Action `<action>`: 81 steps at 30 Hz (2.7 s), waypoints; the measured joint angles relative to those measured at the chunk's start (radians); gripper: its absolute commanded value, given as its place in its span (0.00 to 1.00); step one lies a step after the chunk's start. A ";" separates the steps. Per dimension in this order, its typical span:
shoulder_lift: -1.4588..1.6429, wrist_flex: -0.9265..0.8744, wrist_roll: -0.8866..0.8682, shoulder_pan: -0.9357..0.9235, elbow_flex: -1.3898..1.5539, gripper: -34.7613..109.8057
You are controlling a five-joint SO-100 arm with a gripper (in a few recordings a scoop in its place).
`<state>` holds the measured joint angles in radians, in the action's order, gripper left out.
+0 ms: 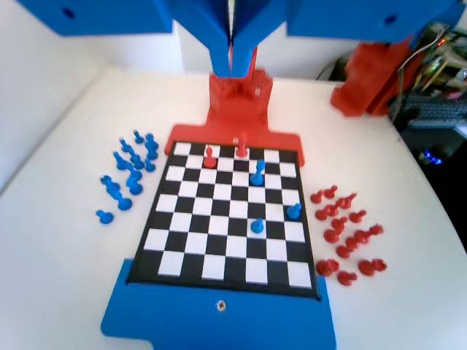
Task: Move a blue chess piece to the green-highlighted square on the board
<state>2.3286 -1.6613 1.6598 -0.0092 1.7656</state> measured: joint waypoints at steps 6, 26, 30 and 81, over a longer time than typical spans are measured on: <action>-0.236 0.034 0.006 -0.008 -0.095 0.28; -0.752 0.423 0.060 -0.144 -0.112 0.33; -0.848 0.465 0.067 -0.167 -0.143 0.34; -1.117 0.695 0.115 -0.178 -0.041 0.36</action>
<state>1.2118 -0.9664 1.7748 -0.1871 1.7242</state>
